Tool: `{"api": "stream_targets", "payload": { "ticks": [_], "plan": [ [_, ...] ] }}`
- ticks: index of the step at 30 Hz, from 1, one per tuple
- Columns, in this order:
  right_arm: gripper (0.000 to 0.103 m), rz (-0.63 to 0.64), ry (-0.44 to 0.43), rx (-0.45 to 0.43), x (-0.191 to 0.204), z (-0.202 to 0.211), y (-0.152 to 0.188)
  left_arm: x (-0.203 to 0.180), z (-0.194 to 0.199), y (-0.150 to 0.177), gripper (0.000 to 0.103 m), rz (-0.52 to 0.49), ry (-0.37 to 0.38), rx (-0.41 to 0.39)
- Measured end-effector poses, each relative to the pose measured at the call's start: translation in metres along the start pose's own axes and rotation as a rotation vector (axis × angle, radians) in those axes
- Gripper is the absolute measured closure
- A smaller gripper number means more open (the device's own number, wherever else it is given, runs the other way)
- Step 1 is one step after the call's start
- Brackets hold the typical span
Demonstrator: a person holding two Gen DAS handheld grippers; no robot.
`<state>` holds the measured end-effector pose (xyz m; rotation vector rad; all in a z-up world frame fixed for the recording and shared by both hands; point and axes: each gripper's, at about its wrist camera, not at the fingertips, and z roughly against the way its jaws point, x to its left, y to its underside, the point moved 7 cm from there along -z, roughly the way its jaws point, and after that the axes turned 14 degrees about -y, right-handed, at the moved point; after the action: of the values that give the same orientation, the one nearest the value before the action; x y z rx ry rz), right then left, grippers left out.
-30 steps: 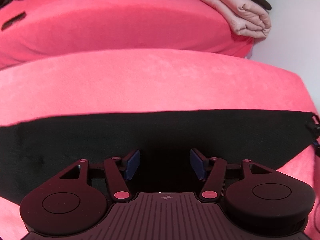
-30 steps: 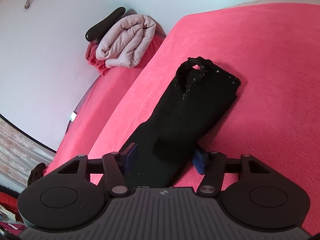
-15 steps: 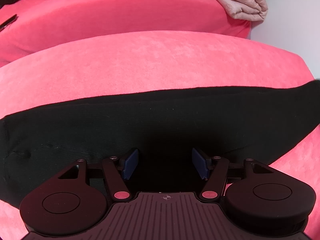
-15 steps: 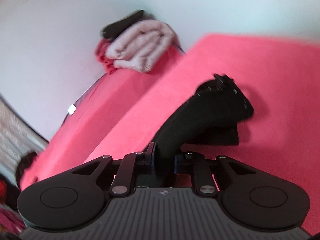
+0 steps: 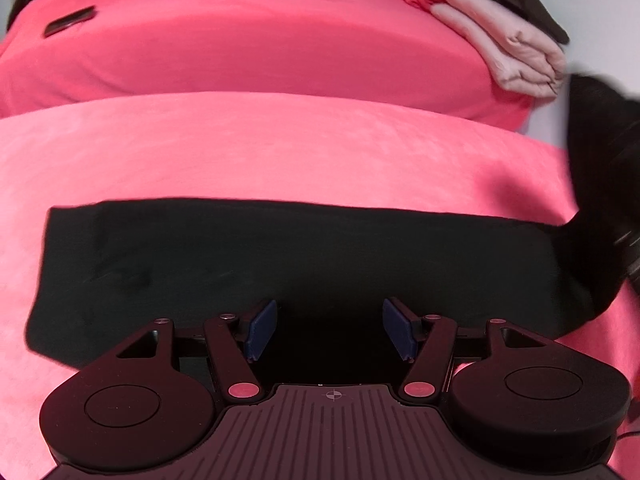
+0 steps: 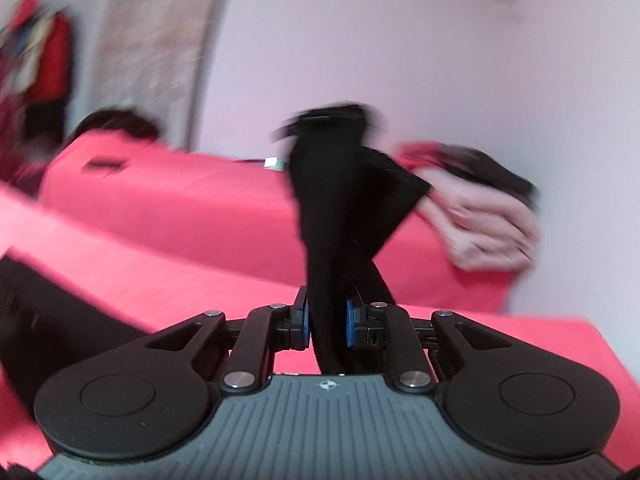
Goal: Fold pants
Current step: 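Grasp the pants end with the right tool and lift it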
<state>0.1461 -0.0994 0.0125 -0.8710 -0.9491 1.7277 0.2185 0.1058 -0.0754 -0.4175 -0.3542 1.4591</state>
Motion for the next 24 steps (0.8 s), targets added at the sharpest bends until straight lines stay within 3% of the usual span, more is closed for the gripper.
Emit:
{"api": "stream_targets", "payload": {
  "ticks": [3, 6, 16, 19, 20, 22, 24],
  "plan": [
    [0.083, 0.244, -0.019, 0.09, 0.063, -0.031, 0.024, 0.014, 0.002, 0.007, 0.0, 0.012, -0.015, 0.004],
    [0.083, 0.445, -0.031, 0.249, 0.098, -0.06, 0.067, 0.025, 0.009, 0.012, 0.0, 0.031, -0.009, 0.003],
    [0.084, 0.532, -0.053, 0.119, 0.128, -0.05, 0.04, 0.043, 0.018, 0.005, 0.0, 0.075, 0.013, -0.021],
    [0.083, 0.598, -0.073, 0.198, 0.141, -0.061, 0.064, 0.043, 0.025, -0.001, 0.0, 0.072, 0.022, -0.043],
    [0.081, 0.621, -0.074, 0.22, 0.144, -0.062, 0.073, 0.041, 0.028, -0.006, 0.0, 0.069, 0.025, -0.055],
    [0.076, 0.684, -0.05, 0.186, 0.144, -0.058, 0.078, 0.033, 0.031, -0.017, 0.0, 0.066, 0.046, -0.081],
    [0.056, 0.711, -0.03, 0.168, 0.145, -0.052, 0.08, 0.018, 0.033, -0.032, 0.0, 0.06, 0.073, -0.105]
  ]
}}
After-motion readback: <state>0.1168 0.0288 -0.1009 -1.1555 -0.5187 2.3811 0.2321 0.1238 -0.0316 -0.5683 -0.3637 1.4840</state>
